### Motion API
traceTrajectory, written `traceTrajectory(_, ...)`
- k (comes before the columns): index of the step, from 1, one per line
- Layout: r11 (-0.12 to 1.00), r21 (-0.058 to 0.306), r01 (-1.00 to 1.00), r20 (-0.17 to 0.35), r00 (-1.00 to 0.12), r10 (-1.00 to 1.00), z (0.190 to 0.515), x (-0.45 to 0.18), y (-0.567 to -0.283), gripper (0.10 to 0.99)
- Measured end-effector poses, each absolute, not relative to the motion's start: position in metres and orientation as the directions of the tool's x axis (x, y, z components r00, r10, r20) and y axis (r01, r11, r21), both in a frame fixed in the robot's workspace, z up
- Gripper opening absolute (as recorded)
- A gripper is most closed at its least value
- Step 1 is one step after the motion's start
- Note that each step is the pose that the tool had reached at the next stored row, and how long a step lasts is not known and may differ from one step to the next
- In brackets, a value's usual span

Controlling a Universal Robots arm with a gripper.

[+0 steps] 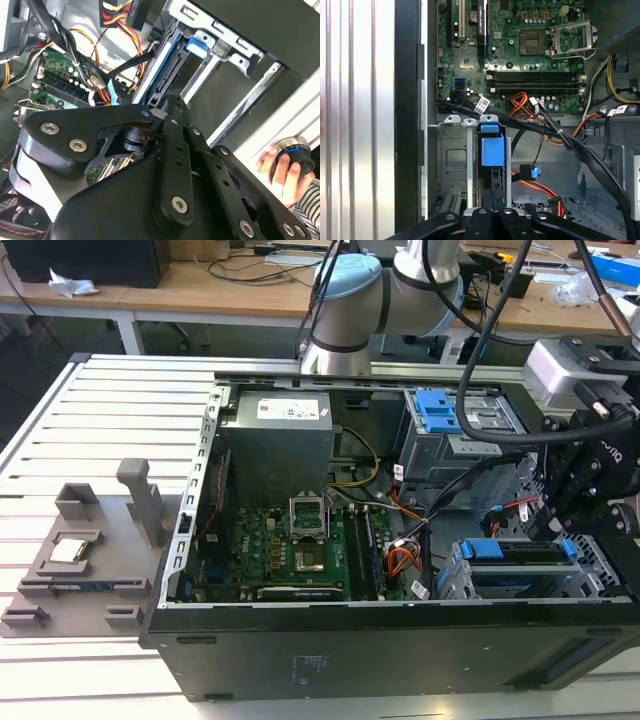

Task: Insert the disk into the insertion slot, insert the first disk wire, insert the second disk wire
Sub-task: 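Insert the disk into the insertion slot, then insert the first disk wire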

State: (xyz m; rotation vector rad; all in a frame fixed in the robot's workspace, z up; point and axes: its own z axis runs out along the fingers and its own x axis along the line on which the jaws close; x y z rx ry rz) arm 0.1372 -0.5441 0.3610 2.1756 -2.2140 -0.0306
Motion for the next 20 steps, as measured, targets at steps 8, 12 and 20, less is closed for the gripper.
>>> traceTrajectory(8,0.018,0.040,-0.999,0.013,-0.017,-1.000,0.3608,0.1400,-0.5435,0.106)
traceTrajectory(12,0.018,0.040,-0.999,0.013,-0.017,-1.000,0.3608,0.1401,-0.5434,0.106)
traceTrajectory(20,0.018,0.040,-0.999,0.013,-0.017,-1.000,0.3608,0.1404,-0.5435,0.302)
